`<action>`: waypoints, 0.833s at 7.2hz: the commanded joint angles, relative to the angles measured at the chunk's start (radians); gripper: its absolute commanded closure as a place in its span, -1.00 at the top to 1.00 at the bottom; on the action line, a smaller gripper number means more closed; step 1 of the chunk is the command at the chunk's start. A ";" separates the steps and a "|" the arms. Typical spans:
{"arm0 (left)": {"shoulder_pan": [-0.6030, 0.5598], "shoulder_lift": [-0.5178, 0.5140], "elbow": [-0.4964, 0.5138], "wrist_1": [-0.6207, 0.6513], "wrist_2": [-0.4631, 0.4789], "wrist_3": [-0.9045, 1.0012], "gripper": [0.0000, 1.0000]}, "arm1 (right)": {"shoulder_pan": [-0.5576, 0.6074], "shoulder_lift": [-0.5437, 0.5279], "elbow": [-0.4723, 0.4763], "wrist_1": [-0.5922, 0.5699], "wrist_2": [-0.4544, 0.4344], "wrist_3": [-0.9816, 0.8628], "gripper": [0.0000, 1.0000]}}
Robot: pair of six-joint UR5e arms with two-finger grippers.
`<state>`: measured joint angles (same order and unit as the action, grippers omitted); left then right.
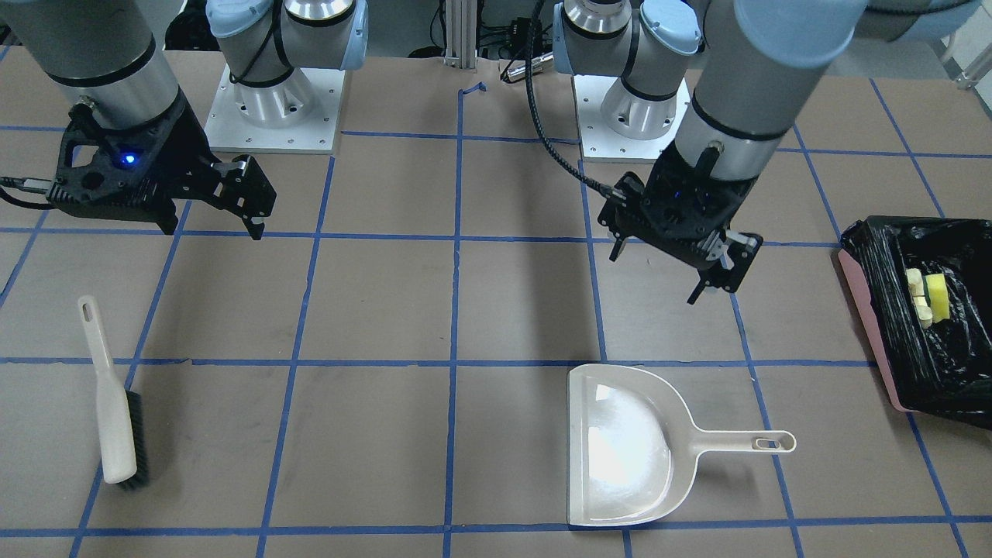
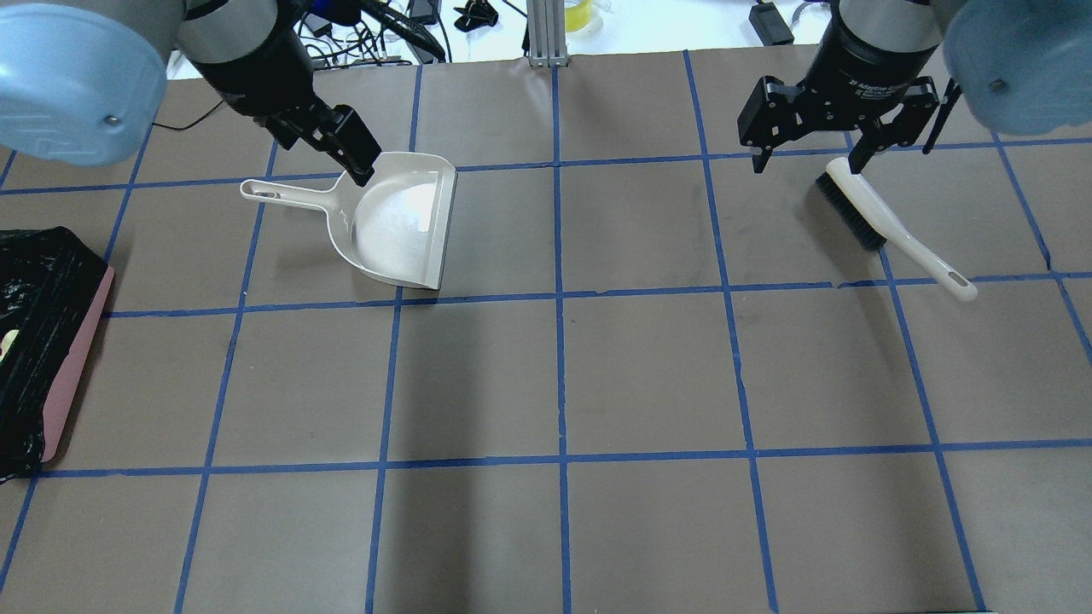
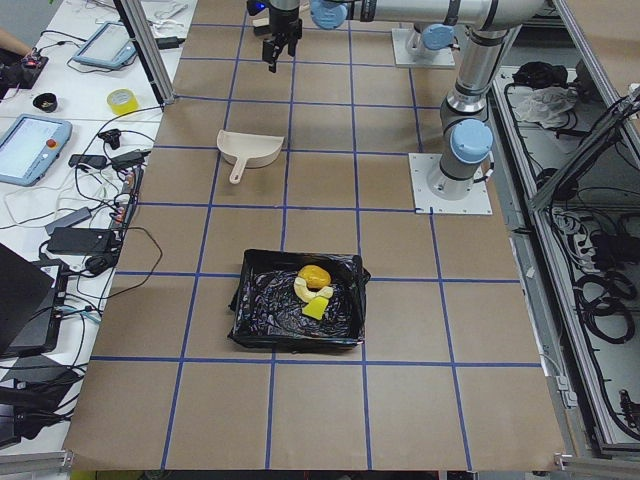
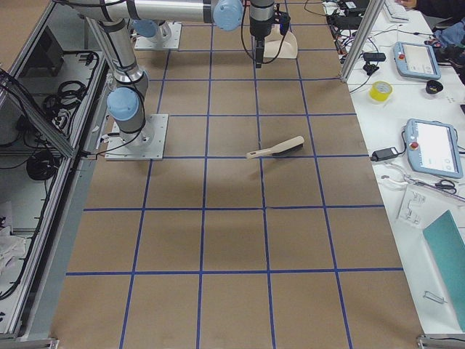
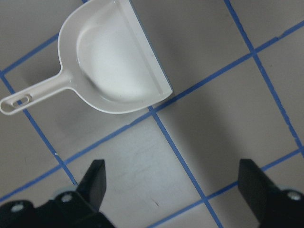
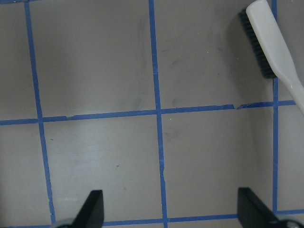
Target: Sweep and dump trash into bin
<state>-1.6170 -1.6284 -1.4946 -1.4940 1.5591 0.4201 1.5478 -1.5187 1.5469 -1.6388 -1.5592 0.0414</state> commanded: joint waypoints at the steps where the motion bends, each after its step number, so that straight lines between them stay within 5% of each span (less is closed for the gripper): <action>1: 0.025 0.050 -0.003 -0.046 0.015 -0.177 1.00 | 0.000 0.000 0.001 0.000 0.001 0.000 1.00; 6: 0.078 0.065 -0.004 -0.091 0.003 -0.225 1.00 | 0.000 0.002 0.002 0.002 0.001 0.000 1.00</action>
<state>-1.5451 -1.5646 -1.4986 -1.5836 1.5699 0.2170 1.5478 -1.5184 1.5482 -1.6376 -1.5585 0.0414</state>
